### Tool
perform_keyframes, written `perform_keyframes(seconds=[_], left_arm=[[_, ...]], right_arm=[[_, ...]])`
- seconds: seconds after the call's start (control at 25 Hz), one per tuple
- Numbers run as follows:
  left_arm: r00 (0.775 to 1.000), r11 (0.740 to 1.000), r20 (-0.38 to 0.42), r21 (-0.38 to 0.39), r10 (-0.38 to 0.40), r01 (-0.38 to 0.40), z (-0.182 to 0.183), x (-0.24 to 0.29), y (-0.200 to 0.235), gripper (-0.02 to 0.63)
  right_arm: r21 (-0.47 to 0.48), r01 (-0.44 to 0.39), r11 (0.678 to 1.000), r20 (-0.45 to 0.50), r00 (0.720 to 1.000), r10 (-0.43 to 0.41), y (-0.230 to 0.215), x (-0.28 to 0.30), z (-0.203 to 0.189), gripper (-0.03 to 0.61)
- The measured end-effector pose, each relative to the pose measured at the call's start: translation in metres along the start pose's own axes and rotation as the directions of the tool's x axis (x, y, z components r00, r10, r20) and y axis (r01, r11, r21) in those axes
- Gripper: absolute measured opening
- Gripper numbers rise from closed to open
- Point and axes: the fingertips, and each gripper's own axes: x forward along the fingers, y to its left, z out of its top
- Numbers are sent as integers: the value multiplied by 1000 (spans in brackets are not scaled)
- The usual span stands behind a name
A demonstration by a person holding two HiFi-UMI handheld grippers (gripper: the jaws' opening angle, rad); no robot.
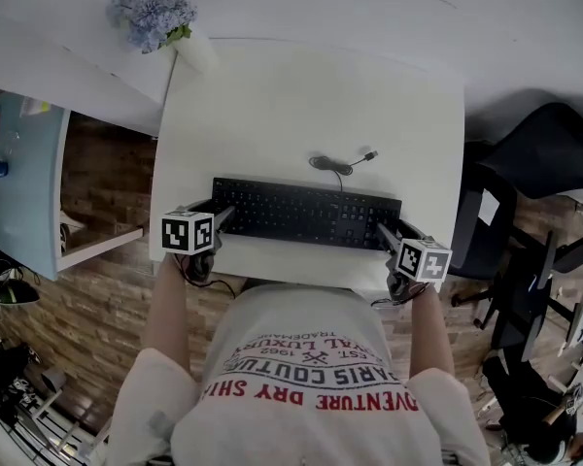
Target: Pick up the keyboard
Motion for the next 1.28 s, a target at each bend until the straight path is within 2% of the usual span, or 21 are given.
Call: perform_keyframes(seconds=[0.16, 0.36, 0.48, 0.76, 0.96, 1.28], left_arm=[[999, 1000, -30, 4, -17, 17, 0, 2, -2, 249], [997, 998, -56, 36, -48, 50, 1, 4, -3, 249], [997, 998, -62, 32, -42, 44, 1, 4, -2, 249], [998, 999, -52, 26, -27, 29, 1, 3, -2, 249], [1000, 999, 2, 37, -24, 23, 0, 2, -3, 244], [1000, 997, 21, 72, -1, 0, 2, -10, -9, 239]], right_arm=[[-10, -4, 1000, -5, 1000, 4, 3, 1, 1, 249], [-49, -56, 997, -87, 995, 51, 2, 6, 0, 249], [-59, -50, 997, -112, 993, 43, 2, 6, 2, 249], [-56, -52, 997, -65, 997, 48, 2, 6, -1, 249], [-47, -16, 999, -49, 999, 13, 3, 4, 2, 248], [-97, 32, 995, -34, 999, -36, 7, -10, 3, 245]])
